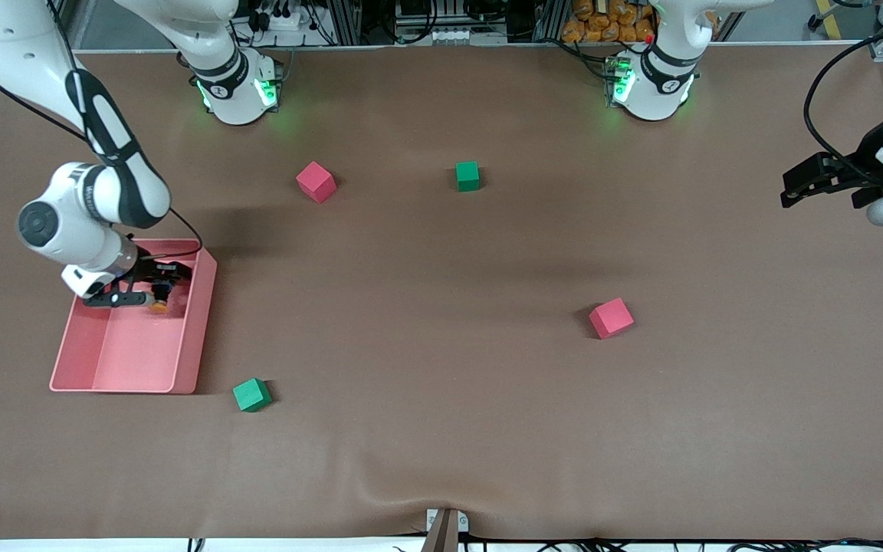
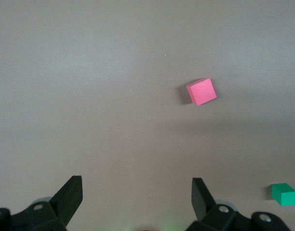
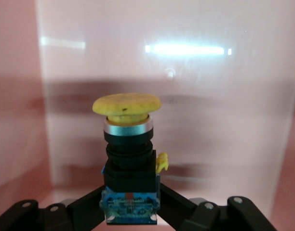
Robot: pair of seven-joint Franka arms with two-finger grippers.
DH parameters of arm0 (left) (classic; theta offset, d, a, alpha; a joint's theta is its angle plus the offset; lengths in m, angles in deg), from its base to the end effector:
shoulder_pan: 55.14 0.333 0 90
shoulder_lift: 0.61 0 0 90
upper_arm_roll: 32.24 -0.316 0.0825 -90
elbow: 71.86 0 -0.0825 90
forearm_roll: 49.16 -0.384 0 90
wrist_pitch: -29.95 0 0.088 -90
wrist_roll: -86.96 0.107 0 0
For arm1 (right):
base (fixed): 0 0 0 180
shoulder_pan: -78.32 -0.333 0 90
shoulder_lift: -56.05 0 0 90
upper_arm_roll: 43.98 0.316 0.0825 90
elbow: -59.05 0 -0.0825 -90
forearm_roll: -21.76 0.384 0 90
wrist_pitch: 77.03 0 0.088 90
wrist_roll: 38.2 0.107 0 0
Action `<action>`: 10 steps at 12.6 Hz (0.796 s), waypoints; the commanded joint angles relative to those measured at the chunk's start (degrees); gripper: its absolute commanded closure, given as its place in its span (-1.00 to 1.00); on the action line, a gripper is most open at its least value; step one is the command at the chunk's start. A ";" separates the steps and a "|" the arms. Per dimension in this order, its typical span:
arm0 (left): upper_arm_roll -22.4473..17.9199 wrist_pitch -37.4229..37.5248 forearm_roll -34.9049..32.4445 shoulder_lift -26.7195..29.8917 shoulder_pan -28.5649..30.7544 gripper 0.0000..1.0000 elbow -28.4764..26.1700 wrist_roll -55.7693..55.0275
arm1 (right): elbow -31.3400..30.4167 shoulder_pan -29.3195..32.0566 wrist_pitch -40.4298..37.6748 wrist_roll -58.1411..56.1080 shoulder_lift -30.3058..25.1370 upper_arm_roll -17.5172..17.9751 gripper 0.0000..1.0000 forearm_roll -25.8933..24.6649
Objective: Place and upright button with both arms
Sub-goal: 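Lift the button out of the tray and carry it to mid-table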
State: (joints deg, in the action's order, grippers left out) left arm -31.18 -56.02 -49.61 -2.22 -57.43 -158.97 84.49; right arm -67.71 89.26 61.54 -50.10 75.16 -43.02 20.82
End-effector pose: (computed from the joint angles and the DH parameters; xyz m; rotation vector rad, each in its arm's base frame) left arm 0.5553 -0.0315 0.6265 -3.1309 0.0235 0.0745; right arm 0.5307 -0.0933 0.2157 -3.1149 -0.0715 0.1964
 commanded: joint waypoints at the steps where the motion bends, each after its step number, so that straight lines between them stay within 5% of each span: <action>1: 0.17 2.55 -0.69 0.55 0.70 -1.00 0.54 0.54 | 13.24 -2.83 -16.53 -0.67 -0.30 -0.08 1.00 0.15; 6: 0.17 3.36 -0.87 0.99 0.70 -1.00 0.54 0.72 | 23.11 -16.09 -20.10 -0.14 0.66 -0.08 1.00 0.41; 10: 0.26 3.44 -0.87 0.99 0.70 -1.00 0.45 0.81 | 29.62 -27.78 -19.22 3.61 6.98 -0.08 1.00 1.12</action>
State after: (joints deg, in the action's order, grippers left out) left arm -31.09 -53.55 -49.61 -1.76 -56.80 -158.85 84.68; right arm -43.40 66.45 42.77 -49.36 77.47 -42.27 21.41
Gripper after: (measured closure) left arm 0.000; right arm 0.595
